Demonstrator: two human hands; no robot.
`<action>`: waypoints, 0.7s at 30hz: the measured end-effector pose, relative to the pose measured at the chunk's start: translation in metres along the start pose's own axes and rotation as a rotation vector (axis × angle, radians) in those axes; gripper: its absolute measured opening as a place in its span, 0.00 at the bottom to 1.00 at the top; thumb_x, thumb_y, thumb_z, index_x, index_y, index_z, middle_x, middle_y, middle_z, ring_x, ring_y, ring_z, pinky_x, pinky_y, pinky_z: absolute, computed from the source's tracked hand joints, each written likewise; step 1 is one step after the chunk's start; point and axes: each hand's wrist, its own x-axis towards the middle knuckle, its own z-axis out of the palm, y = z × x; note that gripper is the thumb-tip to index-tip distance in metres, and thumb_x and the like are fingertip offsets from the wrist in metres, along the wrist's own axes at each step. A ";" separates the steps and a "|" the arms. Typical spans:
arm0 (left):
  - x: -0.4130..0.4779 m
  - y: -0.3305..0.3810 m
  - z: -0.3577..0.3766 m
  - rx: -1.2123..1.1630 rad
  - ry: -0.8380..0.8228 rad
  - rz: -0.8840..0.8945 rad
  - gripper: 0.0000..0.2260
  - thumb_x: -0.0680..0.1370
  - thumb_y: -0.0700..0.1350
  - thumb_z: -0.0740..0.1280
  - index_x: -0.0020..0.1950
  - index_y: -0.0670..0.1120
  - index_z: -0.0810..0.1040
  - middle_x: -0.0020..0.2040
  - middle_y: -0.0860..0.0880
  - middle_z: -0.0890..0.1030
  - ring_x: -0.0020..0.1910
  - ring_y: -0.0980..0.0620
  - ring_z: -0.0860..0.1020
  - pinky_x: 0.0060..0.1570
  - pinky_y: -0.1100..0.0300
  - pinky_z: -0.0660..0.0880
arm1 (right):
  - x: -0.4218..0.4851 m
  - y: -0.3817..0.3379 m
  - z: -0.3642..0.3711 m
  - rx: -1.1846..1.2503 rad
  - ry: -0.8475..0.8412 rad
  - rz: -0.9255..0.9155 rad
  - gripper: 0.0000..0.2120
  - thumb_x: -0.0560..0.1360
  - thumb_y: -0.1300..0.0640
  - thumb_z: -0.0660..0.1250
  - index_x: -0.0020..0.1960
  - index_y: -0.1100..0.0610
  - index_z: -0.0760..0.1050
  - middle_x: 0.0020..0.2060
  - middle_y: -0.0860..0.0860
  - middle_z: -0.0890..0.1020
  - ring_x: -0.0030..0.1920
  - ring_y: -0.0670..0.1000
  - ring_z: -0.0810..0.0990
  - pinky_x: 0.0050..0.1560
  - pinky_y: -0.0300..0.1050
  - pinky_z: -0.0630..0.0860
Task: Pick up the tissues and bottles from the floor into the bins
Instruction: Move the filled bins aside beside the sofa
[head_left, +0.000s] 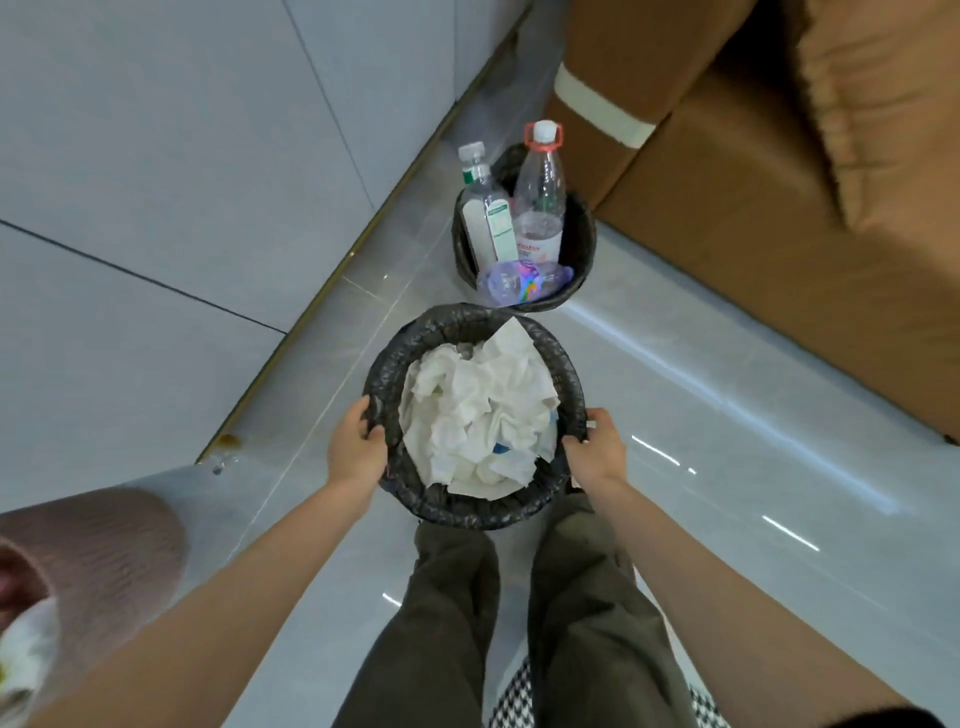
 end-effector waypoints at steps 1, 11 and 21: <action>-0.014 0.010 0.004 0.020 -0.028 0.015 0.18 0.81 0.39 0.58 0.70 0.51 0.69 0.67 0.48 0.74 0.65 0.46 0.73 0.61 0.43 0.74 | -0.008 0.004 -0.017 0.023 0.019 0.009 0.15 0.76 0.63 0.60 0.63 0.56 0.67 0.44 0.52 0.78 0.42 0.54 0.77 0.45 0.50 0.77; -0.112 0.094 0.094 0.196 -0.205 0.157 0.20 0.81 0.40 0.59 0.72 0.50 0.66 0.64 0.44 0.76 0.61 0.44 0.75 0.60 0.43 0.74 | -0.037 0.067 -0.158 0.264 0.209 0.103 0.15 0.76 0.62 0.59 0.62 0.55 0.70 0.42 0.51 0.78 0.43 0.54 0.77 0.47 0.47 0.75; -0.246 0.183 0.278 0.341 -0.360 0.316 0.19 0.79 0.39 0.62 0.69 0.50 0.69 0.53 0.46 0.79 0.54 0.45 0.78 0.55 0.44 0.77 | -0.040 0.186 -0.346 0.504 0.382 0.188 0.14 0.75 0.64 0.59 0.60 0.55 0.70 0.45 0.54 0.81 0.46 0.57 0.80 0.50 0.54 0.79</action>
